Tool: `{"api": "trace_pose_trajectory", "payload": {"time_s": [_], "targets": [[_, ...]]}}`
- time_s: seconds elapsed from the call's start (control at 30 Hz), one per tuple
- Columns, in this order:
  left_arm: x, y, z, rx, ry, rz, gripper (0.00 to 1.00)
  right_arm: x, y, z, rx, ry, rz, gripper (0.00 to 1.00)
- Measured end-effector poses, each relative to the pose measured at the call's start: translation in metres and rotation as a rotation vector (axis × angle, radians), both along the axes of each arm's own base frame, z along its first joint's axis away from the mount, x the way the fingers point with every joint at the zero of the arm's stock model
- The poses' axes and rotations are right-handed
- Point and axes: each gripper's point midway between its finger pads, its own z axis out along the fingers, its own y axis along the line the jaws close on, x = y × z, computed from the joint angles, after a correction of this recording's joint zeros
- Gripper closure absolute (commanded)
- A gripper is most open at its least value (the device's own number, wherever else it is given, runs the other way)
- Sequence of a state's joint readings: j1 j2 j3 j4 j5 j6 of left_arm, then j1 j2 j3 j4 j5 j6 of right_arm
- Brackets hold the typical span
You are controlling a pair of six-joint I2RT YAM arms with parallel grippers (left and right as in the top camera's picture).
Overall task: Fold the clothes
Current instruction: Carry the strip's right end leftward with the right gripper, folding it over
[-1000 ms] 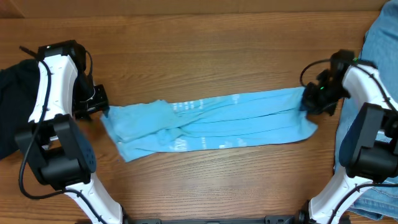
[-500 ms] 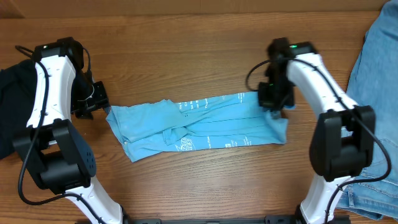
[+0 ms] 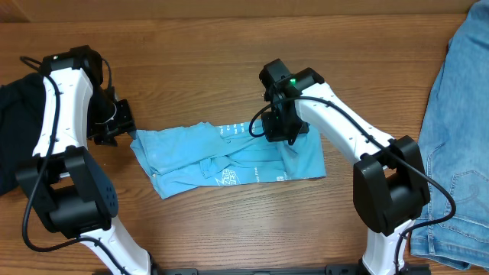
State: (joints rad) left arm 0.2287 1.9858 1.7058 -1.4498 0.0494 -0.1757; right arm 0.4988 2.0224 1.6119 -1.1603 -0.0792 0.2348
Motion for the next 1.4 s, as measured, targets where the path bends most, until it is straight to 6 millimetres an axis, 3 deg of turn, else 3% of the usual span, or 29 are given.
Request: {"api": "trace_pose_trajectory", "payload": {"time_s": [0.27, 0.3, 0.33, 0.5, 0.63, 0.87, 0.93, 1.0, 1.1, 1.13, 1.27, 1.4], "targets": [[0.000, 0.000, 0.000, 0.000, 0.000, 0.000, 0.51, -0.001, 0.009, 0.000, 0.007, -0.014, 0.020, 0.96], [0.000, 0.000, 0.000, 0.000, 0.000, 0.000, 0.51, -0.003, 0.012, 0.000, 0.007, -0.015, 0.031, 0.87], [0.000, 0.000, 0.000, 0.000, 0.000, 0.000, 0.51, -0.006, 0.019, 0.000, 0.009, -0.017, 0.051, 0.58], [0.000, 0.000, 0.000, 0.000, 0.000, 0.000, 0.51, -0.023, 0.036, 0.000, 0.004, -0.010, 0.148, 0.46], [0.000, 0.000, 0.000, 0.000, 0.000, 0.000, 0.51, -0.027, 0.026, -0.001, -0.063, -0.009, 0.196, 0.46], [0.001, 0.000, 0.000, 0.000, -0.004, 0.000, 0.51, 0.004, -0.016, -0.001, -0.129, -0.054, 0.077, 0.46], [0.001, 0.000, 0.000, 0.000, -0.004, -0.001, 0.51, 0.011, -0.018, -0.001, -0.122, -0.075, 0.065, 0.47], [0.001, 0.000, 0.000, 0.000, -0.005, -0.001, 0.50, 0.016, -0.013, 0.000, -0.105, -0.096, 0.074, 0.50], [0.001, 0.000, 0.000, 0.000, -0.005, -0.004, 0.51, 0.017, 0.003, 0.001, -0.026, -0.101, 0.118, 0.76], [0.001, 0.000, 0.000, 0.000, -0.005, -0.004, 0.51, 0.017, 0.007, 0.001, -0.004, -0.098, 0.128, 0.80], [0.001, 0.000, 0.000, -0.002, -0.008, -0.018, 0.50, 0.019, 0.019, 0.003, 0.057, -0.108, 0.173, 0.80], [0.002, 0.000, 0.000, -0.002, -0.008, -0.019, 0.51, 0.045, 0.038, 0.012, 0.131, -0.229, 0.195, 0.83]]}}
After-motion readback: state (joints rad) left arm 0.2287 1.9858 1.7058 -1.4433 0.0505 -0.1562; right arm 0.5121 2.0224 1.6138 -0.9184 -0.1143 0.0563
